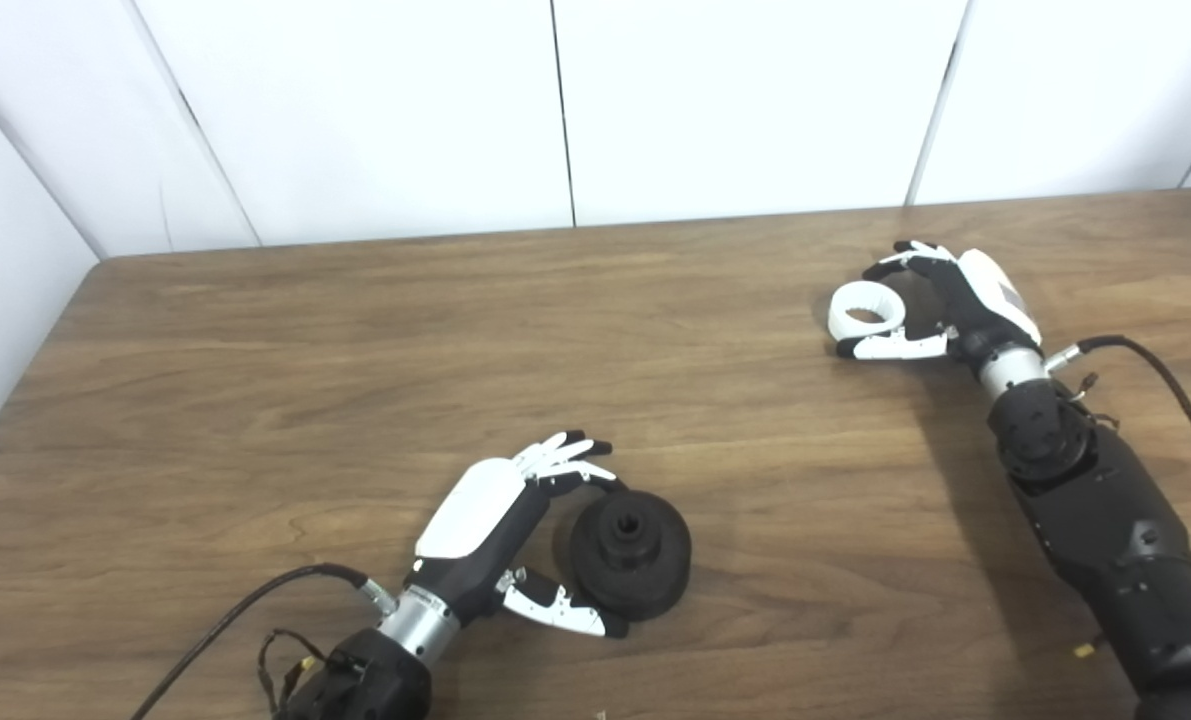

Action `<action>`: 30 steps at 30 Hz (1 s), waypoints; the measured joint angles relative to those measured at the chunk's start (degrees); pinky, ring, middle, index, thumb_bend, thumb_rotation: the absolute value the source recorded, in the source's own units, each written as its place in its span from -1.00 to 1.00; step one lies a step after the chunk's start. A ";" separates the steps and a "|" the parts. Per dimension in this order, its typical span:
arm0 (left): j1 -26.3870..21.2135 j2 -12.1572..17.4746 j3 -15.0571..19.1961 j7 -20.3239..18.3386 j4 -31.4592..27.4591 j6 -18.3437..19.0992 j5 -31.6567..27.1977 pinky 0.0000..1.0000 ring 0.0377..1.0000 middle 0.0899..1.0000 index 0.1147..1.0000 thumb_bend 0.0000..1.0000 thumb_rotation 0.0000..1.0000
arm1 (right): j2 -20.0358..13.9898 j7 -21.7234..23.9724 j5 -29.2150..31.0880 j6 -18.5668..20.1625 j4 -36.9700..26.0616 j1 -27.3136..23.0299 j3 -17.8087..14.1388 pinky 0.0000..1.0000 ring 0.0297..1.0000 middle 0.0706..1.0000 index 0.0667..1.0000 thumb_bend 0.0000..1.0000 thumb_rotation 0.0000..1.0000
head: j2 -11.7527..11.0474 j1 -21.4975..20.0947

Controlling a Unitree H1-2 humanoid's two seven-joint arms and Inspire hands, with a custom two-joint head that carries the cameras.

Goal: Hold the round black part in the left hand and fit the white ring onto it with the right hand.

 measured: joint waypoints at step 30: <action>0.32 -0.42 0.50 -0.08 -0.23 0.32 -0.24 0.87 0.93 0.78 0.14 0.65 -0.58 | -0.60 -2.47 1.15 -4.20 1.47 -0.15 -0.10 0.89 0.92 0.74 -0.10 0.05 -0.71 | 0.17 -0.44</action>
